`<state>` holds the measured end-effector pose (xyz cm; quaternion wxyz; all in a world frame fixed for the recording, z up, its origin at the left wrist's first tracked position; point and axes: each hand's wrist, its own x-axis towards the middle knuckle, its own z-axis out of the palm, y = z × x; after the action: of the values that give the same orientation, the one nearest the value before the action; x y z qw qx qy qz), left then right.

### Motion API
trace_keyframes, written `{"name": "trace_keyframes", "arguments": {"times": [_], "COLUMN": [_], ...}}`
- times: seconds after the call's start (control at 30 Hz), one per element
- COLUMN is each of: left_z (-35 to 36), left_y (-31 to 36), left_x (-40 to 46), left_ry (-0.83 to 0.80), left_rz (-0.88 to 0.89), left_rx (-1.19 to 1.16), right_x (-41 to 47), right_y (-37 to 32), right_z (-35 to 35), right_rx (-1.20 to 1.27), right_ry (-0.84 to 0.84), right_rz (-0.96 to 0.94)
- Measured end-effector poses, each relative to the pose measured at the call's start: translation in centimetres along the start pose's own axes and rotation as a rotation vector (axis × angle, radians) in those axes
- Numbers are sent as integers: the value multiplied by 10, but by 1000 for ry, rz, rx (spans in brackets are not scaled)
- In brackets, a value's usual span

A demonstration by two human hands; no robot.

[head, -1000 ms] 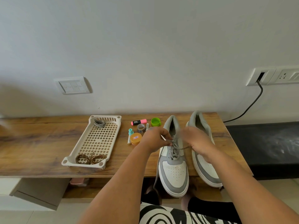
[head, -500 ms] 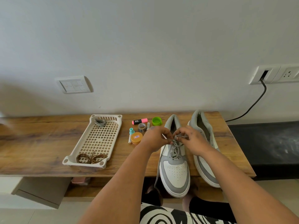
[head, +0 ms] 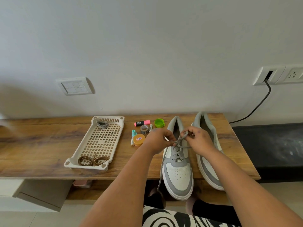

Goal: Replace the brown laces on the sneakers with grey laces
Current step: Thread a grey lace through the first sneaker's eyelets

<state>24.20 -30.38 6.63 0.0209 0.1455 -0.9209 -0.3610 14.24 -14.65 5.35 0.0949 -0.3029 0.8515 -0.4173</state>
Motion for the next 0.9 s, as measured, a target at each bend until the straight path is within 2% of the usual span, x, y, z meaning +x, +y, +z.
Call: {"name": "trace_keyframes", "arguments": {"times": [0.1, 0.17, 0.23, 0.3, 0.43, 0.53, 0.6, 0.67, 0.77, 0.9], "left_z": [0, 0, 1, 1, 2, 3, 4, 4, 4, 4], "left_y": [-1, -1, -1, 0, 2, 3, 2, 2, 2, 3], "left_x": [0, -1, -1, -1, -1, -2, -2, -2, -2, -1], "left_ry": [-5, -3, 4, 10, 11, 17, 20, 20, 15, 2], "left_rz": [-2, 6, 27, 39, 28, 29, 31, 27, 23, 24], "left_rx": [0, -5, -9, -1, 22, 27, 25, 15, -5, -19], "right_x": [0, -3, -10, -18, -27, -28, -28, -29, -32, -34], "right_y": [-3, -5, -7, -11, -22, -27, -28, -28, -30, -27], "right_z": [-12, -27, -42, -53, -59, -48, -36, -23, -7, 0], "right_rx": [-38, -18, 108, 161, 169, 96, -162, -391, -409, -358], "right_ry": [-84, -234, -396, -501, -607, -533, -409, -363, -403, -360], "right_rz": [132, 273, 349, 331, 278, 267, 203, 149, 189, 230]}}
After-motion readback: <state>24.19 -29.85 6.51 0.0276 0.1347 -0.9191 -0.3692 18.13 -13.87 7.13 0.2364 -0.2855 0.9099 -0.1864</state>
